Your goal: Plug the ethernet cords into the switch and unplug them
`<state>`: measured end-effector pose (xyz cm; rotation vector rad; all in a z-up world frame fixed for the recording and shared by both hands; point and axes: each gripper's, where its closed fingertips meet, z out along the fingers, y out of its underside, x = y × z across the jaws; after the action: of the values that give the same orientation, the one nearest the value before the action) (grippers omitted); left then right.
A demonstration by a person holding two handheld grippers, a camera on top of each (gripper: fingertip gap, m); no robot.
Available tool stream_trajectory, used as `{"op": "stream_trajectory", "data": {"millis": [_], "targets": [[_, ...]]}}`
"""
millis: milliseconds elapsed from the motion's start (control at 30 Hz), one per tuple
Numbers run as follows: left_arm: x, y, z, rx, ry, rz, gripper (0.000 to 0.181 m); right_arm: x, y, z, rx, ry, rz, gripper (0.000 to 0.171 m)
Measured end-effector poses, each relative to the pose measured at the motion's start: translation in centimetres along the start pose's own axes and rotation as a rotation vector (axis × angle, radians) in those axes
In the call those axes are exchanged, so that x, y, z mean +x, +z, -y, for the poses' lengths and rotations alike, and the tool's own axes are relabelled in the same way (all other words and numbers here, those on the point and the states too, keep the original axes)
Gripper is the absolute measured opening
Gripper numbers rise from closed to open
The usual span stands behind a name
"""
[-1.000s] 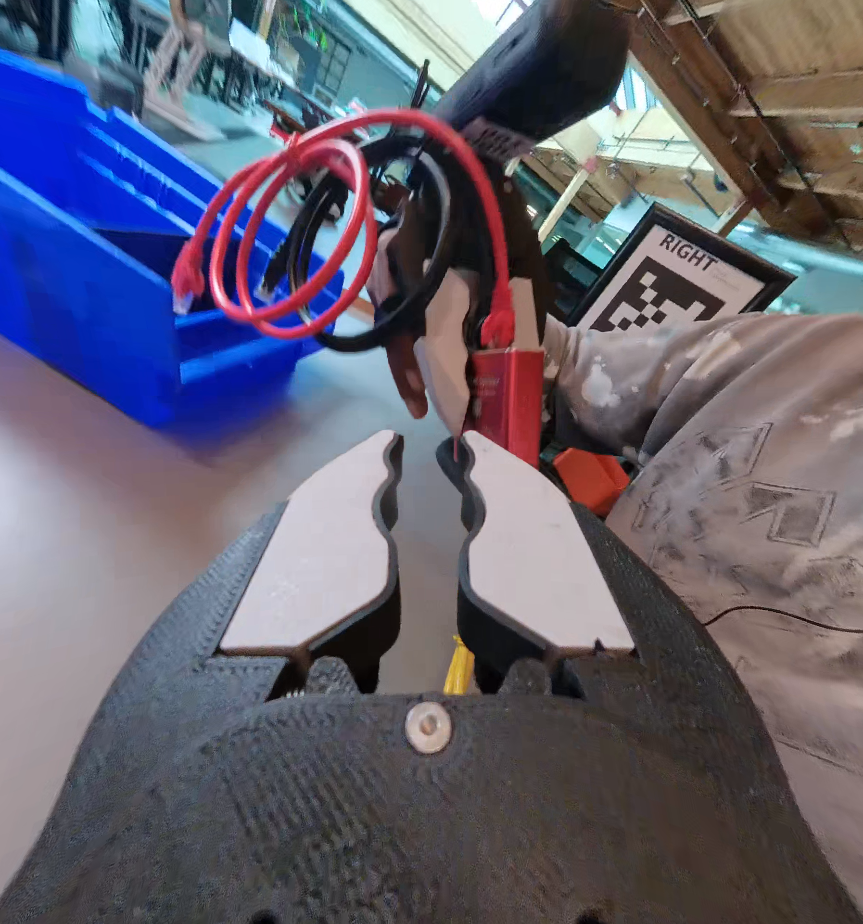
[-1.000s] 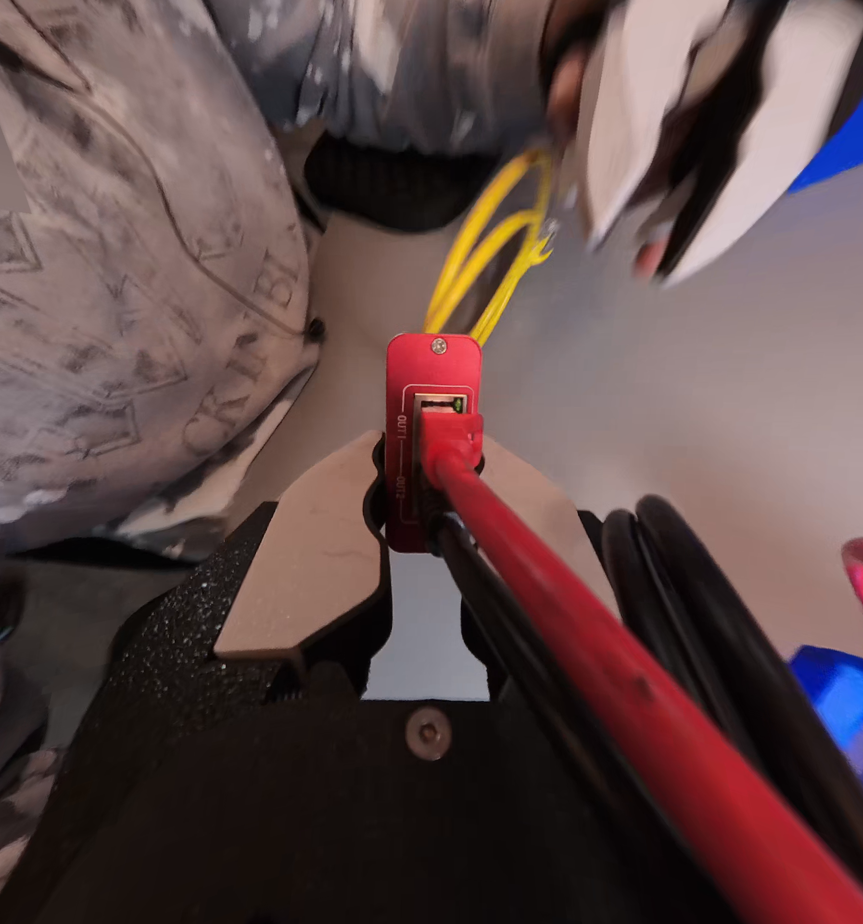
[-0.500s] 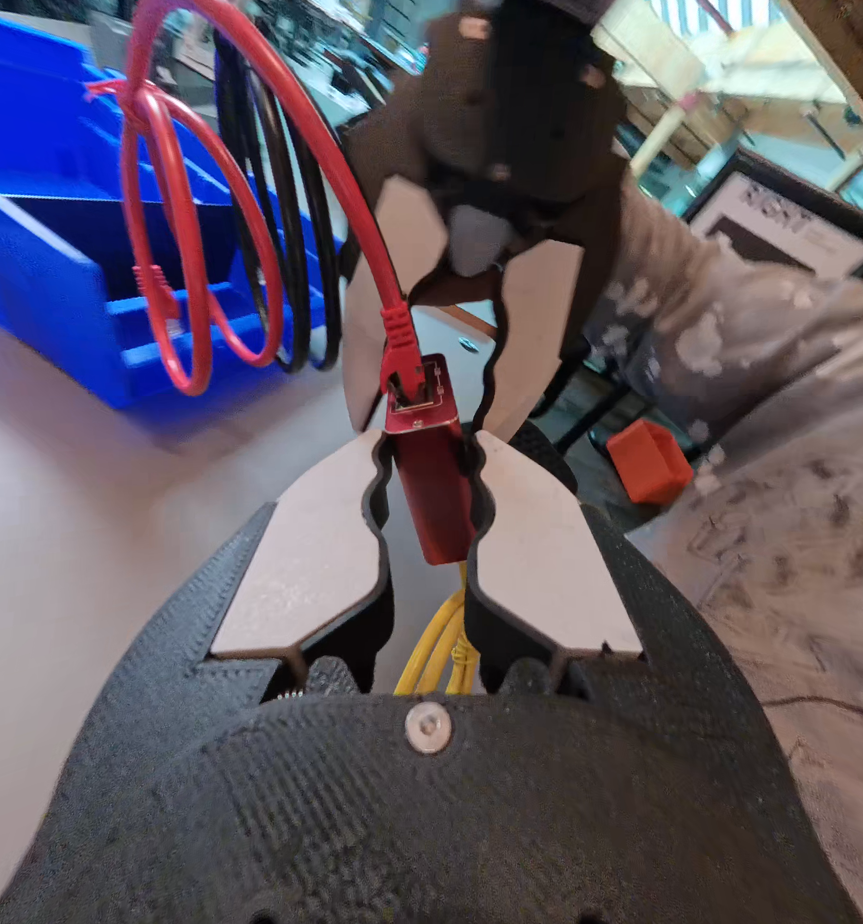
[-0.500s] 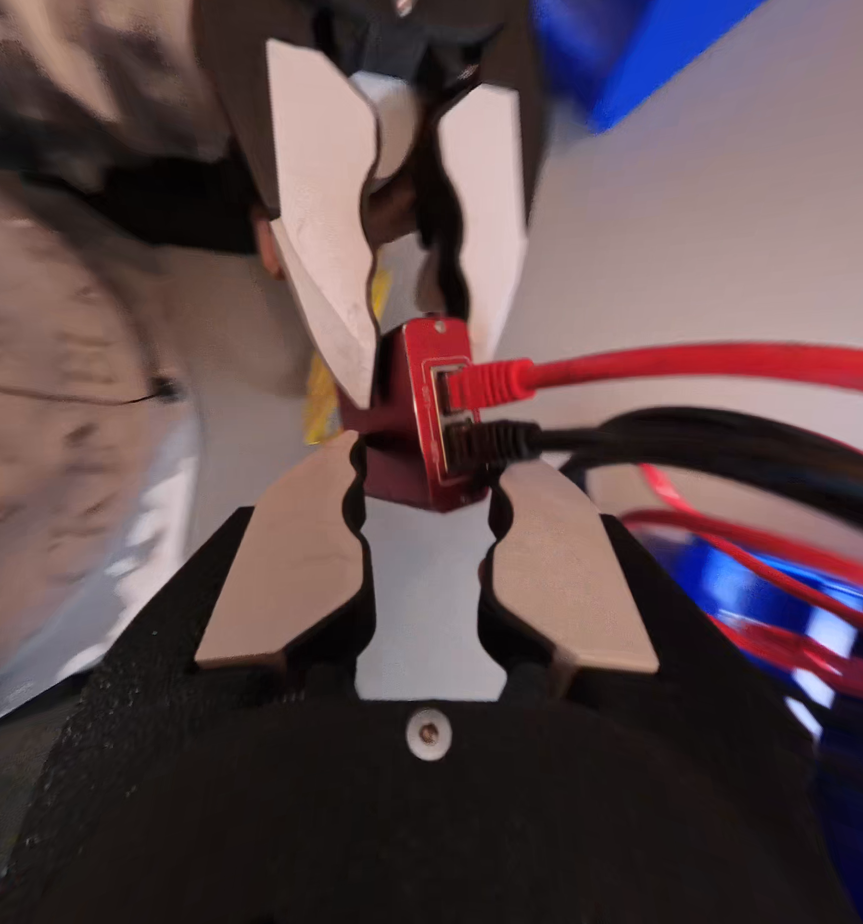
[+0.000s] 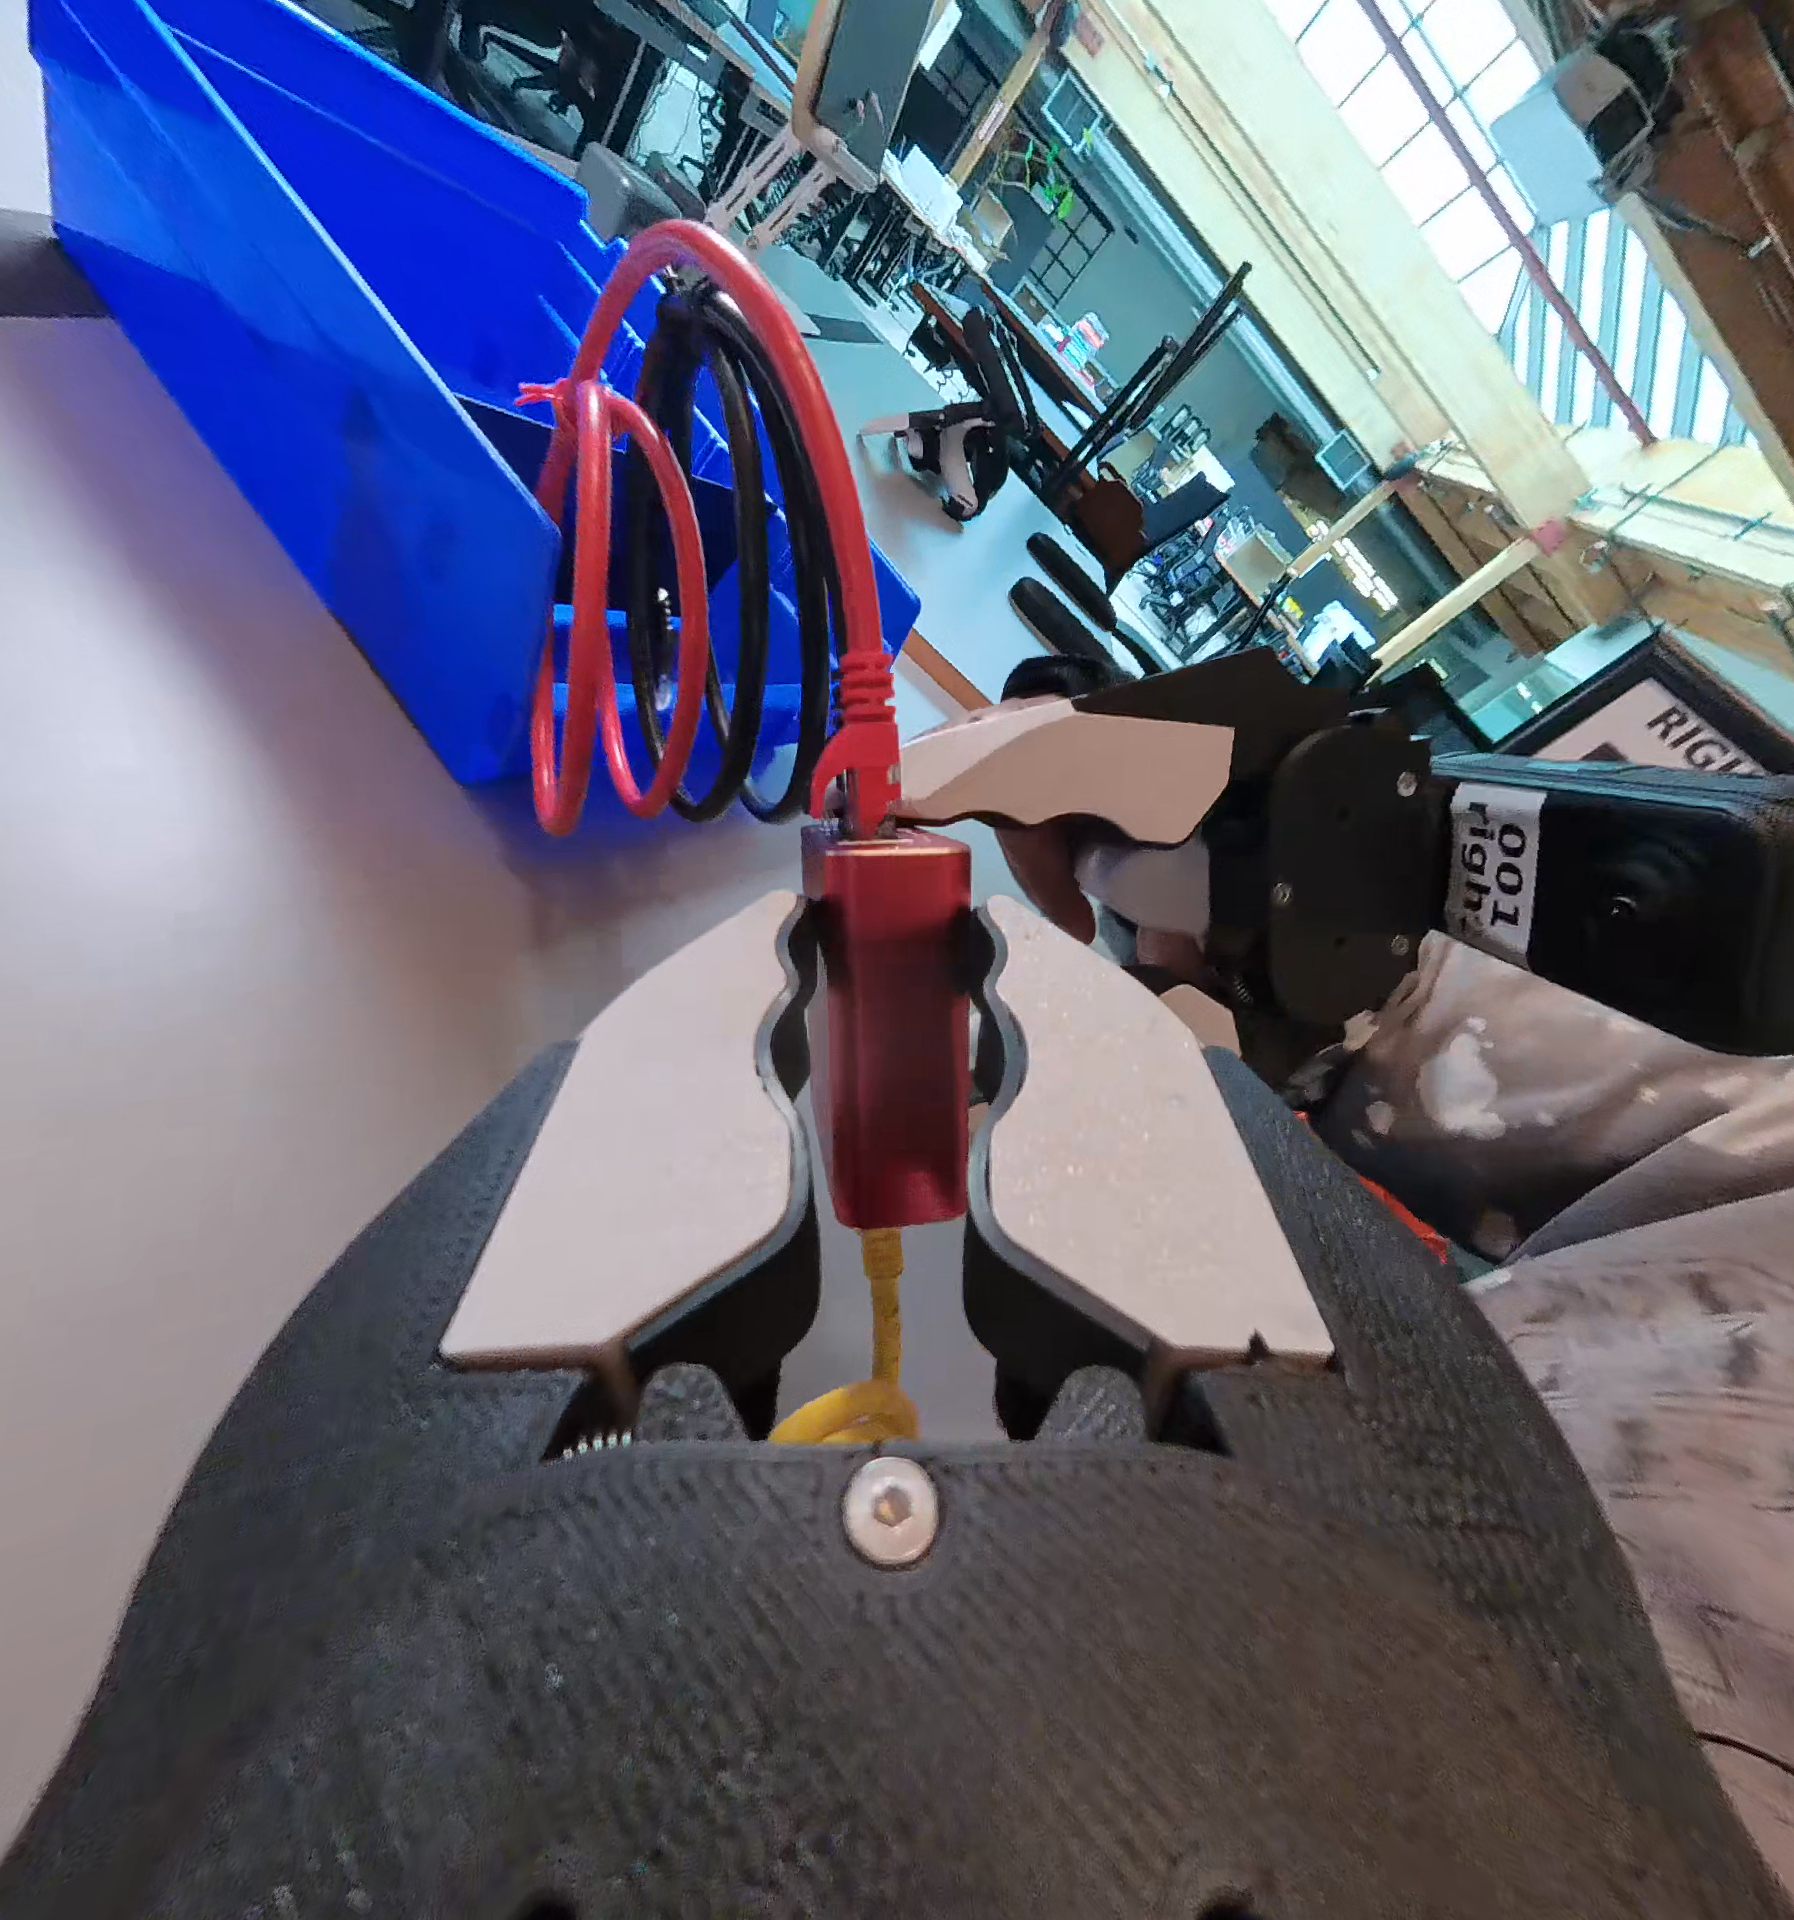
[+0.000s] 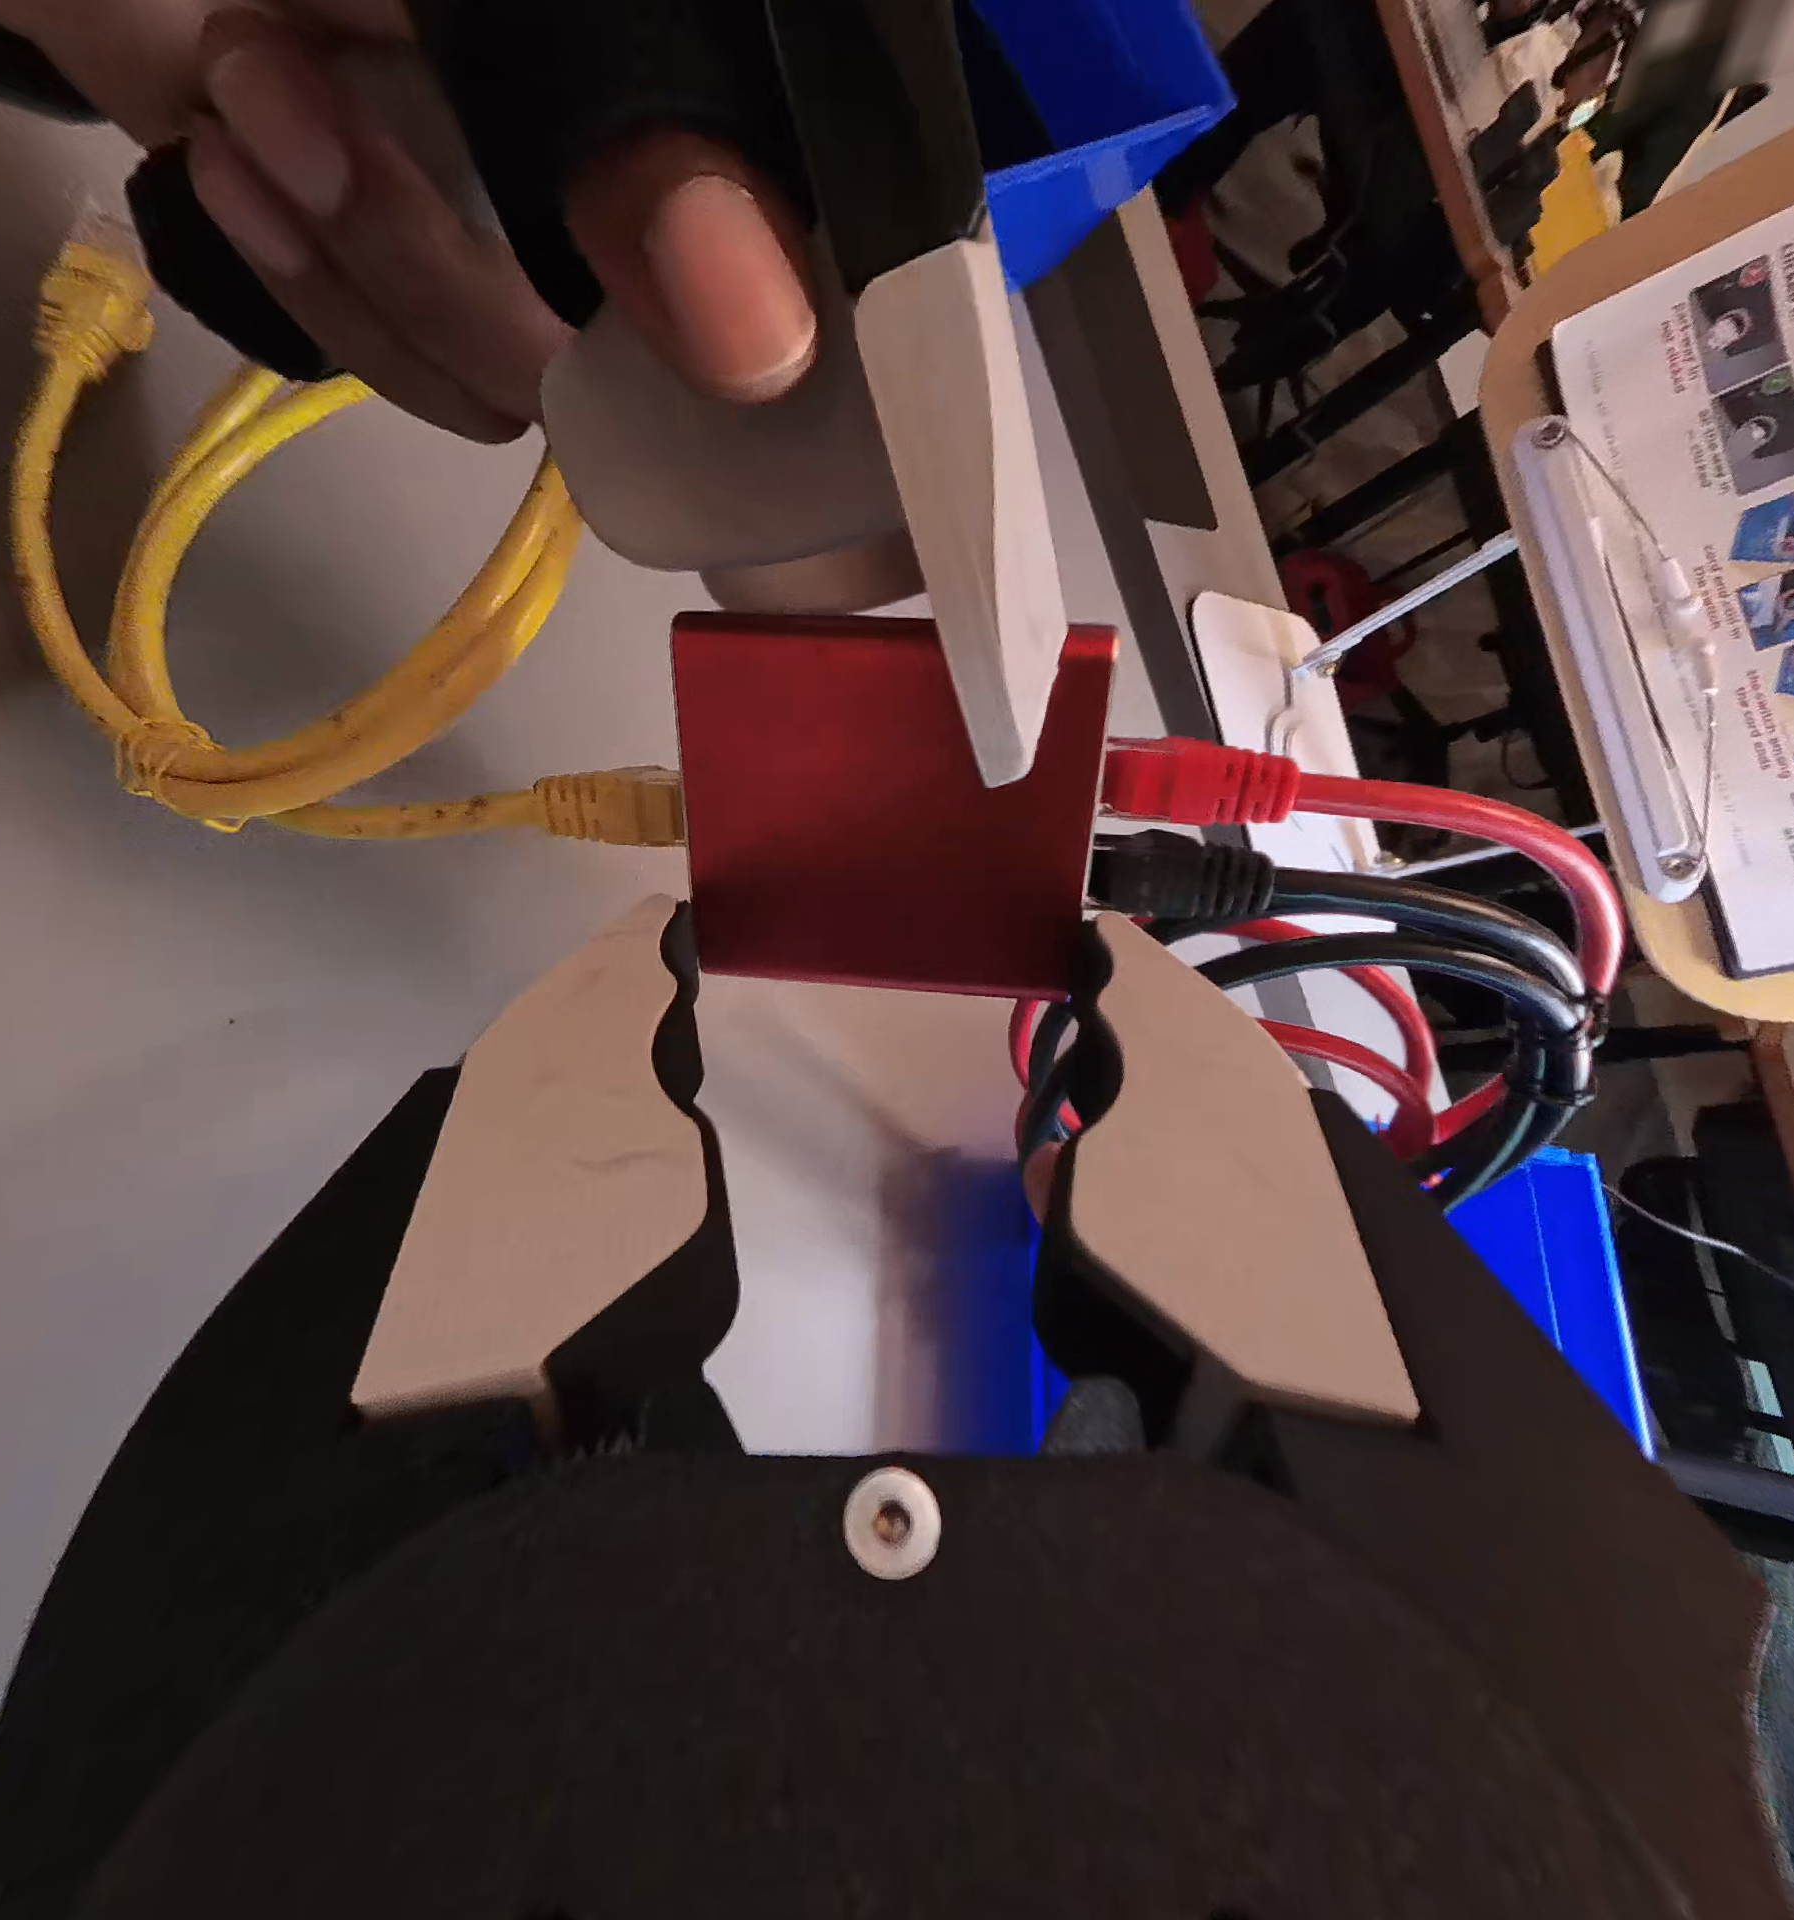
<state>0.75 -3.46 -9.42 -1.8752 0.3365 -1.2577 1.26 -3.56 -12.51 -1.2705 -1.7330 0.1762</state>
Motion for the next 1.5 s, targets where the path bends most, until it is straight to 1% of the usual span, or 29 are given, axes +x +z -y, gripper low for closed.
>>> {"op": "stream_trajectory", "data": {"millis": [233,367,433,500,600,667,700,767,800,867,967,1033,1100,1133,1167,1200,1267,1300,1367,1433,1500], "targets": [[1.6,-1.6,2.1,0.068,0.038,-0.057,0.026,1.3,-1.8,2.6,0.106,-0.001,0.019,0.069],[2.3,-1.9,2.0,0.059,0.041,-0.091,0.026,1.3,-2.5,3.0,0.098,-0.093,0.024,0.069],[2.7,-2.0,1.7,0.037,-0.004,-0.149,0.026,1.1,-3.0,3.1,0.088,-0.133,0.069,0.069],[3.3,-1.9,0.8,-0.019,-0.042,-0.222,0.028,0.8,-3.6,3.1,0.068,-0.184,0.133,0.069],[4.4,-1.2,-0.2,-0.057,-0.042,-0.27,0.031,0.0,-4.5,3.4,0.05,-0.186,0.29,0.069],[4.8,-1.1,0.2,-0.022,-0.065,-0.288,0.031,0.4,-5.1,3.7,0.071,-0.175,0.337,0.069],[5.1,-1.3,0.7,0.011,-0.111,-0.322,0.031,0.8,-5.4,4.3,0.117,-0.155,0.335,0.069],[5.3,-2.1,2.0,0.085,-0.221,-0.412,0.03,2.0,-6.3,6.0,0.242,-0.138,0.257,0.065],[4.9,-2.4,2.4,0.114,-0.27,-0.433,0.03,2.7,-6.6,6.3,0.279,-0.187,0.176,0.062],[4.0,-2.8,2.5,0.154,-0.356,-0.467,0.03,3.3,-6.6,5.7,0.278,-0.38,-0.008,0.065],[3.4,-2.9,2.4,0.185,-0.471,-0.526,0.03,2.4,-5.1,3.8,0.21,-0.698,-0.245,0.07],[3.4,-2.3,1.9,0.169,-0.486,-0.527,0.03,1.6,-4.7,4.4,0.287,-0.825,-0.393,0.069],[3.8,-1.5,1.6,0.159,-0.514,-0.531,0.03,0.9,-4.5,5.4,0.335,-0.893,-0.452,0.06],[4.1,-1.2,1.5,0.155,-0.529,-0.538,0.029,1.0,-4.1,5.6,0.312,-0.923,-0.469,0.049],[4.4,-1.1,1.5,0.156,-0.54,-0.548,0.03,1.3,-3.8,5.8,0.292,-0.95,-0.485,0.045],[4.5,-1.4,1.9,0.173,-0.544,-0.562,0.029,1.8,-3.9,6.4,0.303,-0.972,-0.506,0.036],[4.6,-2.5,2.5,0.173,-0.462,-0.562,0.031,2.6,-4.3,6.9,0.303,-0.956,-0.44,0.029],[4.3,-3.3,3.3,0.209,-0.393,-0.533,0.033,3.2,-4.8,7.4,0.319,-0.899,-0.398,0.029],[3.2,-5.4,5.0,0.299,-0.263,-0.444,0.029,5.6,-5.9,8.1,0.322,-0.753,-0.343,0.028],[1.9,-7.2,5.8,0.337,-0.096,-0.306,0.027,9.0,-7.2,8.6,0.309,-0.572,-0.291,0.028],[0.4,-8.3,5.9,0.323,0.108,-0.098,0.026,13.1,-8.9,9.3,0.324,-0.392,-0.269,0.028]]}}
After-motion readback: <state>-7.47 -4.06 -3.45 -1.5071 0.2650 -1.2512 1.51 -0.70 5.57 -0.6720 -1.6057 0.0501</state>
